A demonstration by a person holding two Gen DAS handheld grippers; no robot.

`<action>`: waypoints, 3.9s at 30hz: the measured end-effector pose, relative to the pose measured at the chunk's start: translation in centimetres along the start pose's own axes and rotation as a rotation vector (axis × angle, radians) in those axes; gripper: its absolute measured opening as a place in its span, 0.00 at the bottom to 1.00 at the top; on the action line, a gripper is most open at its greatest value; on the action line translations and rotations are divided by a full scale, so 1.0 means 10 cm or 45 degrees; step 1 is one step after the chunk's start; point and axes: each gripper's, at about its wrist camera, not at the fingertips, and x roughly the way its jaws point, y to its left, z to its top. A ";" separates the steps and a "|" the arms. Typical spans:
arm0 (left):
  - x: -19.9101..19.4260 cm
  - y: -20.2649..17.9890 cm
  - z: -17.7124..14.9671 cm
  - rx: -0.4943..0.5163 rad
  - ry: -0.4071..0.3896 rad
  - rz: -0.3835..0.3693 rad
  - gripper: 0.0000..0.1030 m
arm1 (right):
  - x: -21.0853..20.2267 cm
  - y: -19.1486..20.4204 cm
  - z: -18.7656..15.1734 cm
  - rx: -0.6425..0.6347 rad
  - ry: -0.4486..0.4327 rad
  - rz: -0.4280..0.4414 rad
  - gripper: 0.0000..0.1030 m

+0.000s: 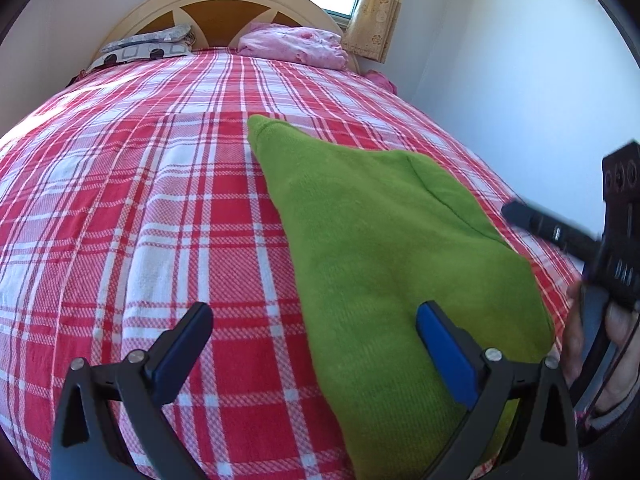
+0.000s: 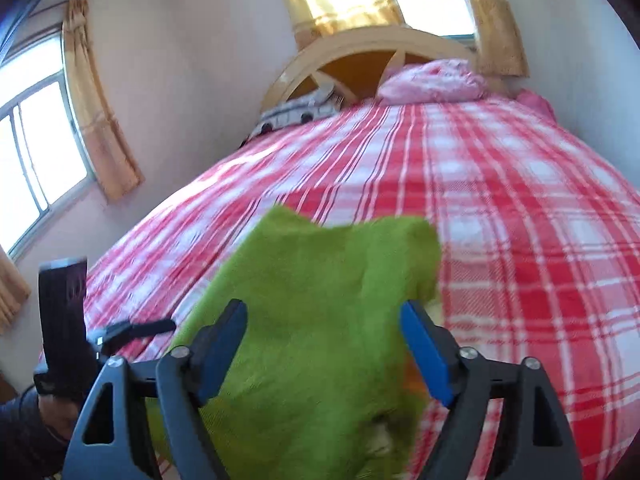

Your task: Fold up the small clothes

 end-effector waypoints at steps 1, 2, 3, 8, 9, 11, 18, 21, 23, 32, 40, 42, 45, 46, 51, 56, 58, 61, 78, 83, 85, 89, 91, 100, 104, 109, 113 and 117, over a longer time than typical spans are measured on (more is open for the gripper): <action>0.01 -0.02 0.00 0.012 0.003 -0.003 1.00 | -0.01 -0.06 0.05 0.016 -0.005 -0.009 0.82; 0.02 -0.04 0.00 0.022 0.009 -0.005 1.00 | 0.01 -0.14 0.09 0.035 0.005 -0.021 0.82; 0.03 -0.05 0.01 0.025 0.017 -0.014 1.00 | 0.05 -0.22 0.12 0.052 0.020 -0.026 0.82; 0.12 0.03 0.00 -0.028 0.064 -0.094 1.00 | 0.39 -0.64 0.17 0.233 0.175 0.062 0.82; 0.14 0.05 0.00 -0.047 0.075 -0.116 1.00 | 0.45 -0.70 0.16 0.250 0.184 0.063 0.82; 0.16 0.09 -0.01 -0.076 0.080 -0.149 1.00 | 0.54 -0.80 0.13 0.300 0.207 0.106 0.82; 0.17 0.04 -0.04 -0.056 0.077 -0.167 1.00 | 0.85 -0.91 0.09 0.367 0.278 0.198 0.82; 0.16 0.04 -0.03 -0.059 0.076 -0.230 1.00 | 0.98 -0.86 0.13 0.357 0.303 0.288 0.82; 0.16 0.03 -0.03 -0.050 0.081 -0.251 1.00 | 1.09 -0.83 0.15 0.350 0.319 0.318 0.82; 0.19 -0.03 -0.03 -0.019 0.104 -0.316 0.88 | 1.17 -0.98 0.08 0.469 0.328 0.424 0.41; 0.14 -0.12 -0.02 0.027 0.081 -0.299 0.59 | 1.11 -0.84 0.08 0.370 0.277 0.377 0.34; 0.10 -0.12 -0.01 0.030 0.075 -0.287 0.50 | 1.07 -0.79 0.08 0.338 0.253 0.365 0.30; 0.06 -0.04 0.02 -0.057 0.095 -0.302 0.42 | 0.95 -0.67 0.09 0.257 0.201 0.318 0.29; 0.03 -0.04 0.01 -0.058 0.094 -0.297 0.41 | 0.90 -0.62 0.10 0.235 0.188 0.307 0.29; -0.19 -0.11 -0.02 0.005 0.074 -0.234 0.38 | 0.70 -0.39 0.06 0.210 0.153 0.317 0.28; -0.43 -0.10 -0.06 0.013 0.049 -0.206 0.37 | 0.58 -0.24 0.02 0.232 0.131 0.366 0.28; -0.51 -0.08 -0.08 0.013 0.037 -0.196 0.37 | 0.52 -0.14 0.00 0.221 0.125 0.372 0.28; -0.64 -0.02 -0.13 -0.007 0.025 -0.192 0.37 | 0.46 0.03 0.00 0.201 0.120 0.386 0.28; -1.22 0.42 -0.29 -0.068 -0.070 -0.071 0.37 | 0.58 0.96 0.04 0.132 0.162 0.506 0.28; -1.36 0.57 -0.35 -0.085 -0.086 -0.036 0.37 | 0.66 1.23 0.04 0.105 0.180 0.533 0.28; -1.41 0.63 -0.36 -0.091 -0.093 -0.021 0.37 | 0.70 1.34 0.05 0.095 0.186 0.544 0.28; -1.51 0.74 -0.40 -0.098 -0.107 0.009 0.37 | 0.78 1.55 0.06 0.080 0.194 0.570 0.28; -1.56 0.80 -0.41 -0.105 -0.111 0.023 0.37 | 0.83 1.65 0.06 0.071 0.202 0.583 0.28; -1.79 1.06 -0.53 -0.128 -0.131 0.102 0.37 | 1.06 2.11 0.02 0.042 0.248 0.658 0.28; -1.88 1.20 -0.62 -0.150 -0.128 0.137 0.37 | 1.20 2.33 -0.02 0.011 0.291 0.696 0.28; -1.99 1.37 -0.75 -0.186 -0.127 0.181 0.37 | 1.37 2.63 -0.08 -0.023 0.333 0.746 0.28; -2.04 1.50 -0.84 -0.227 -0.120 0.202 0.37 | 1.49 2.84 -0.14 -0.045 0.368 0.776 0.28; -2.10 1.60 -0.92 -0.247 -0.124 0.227 0.37 | 1.60 3.02 -0.19 -0.060 0.396 0.797 0.28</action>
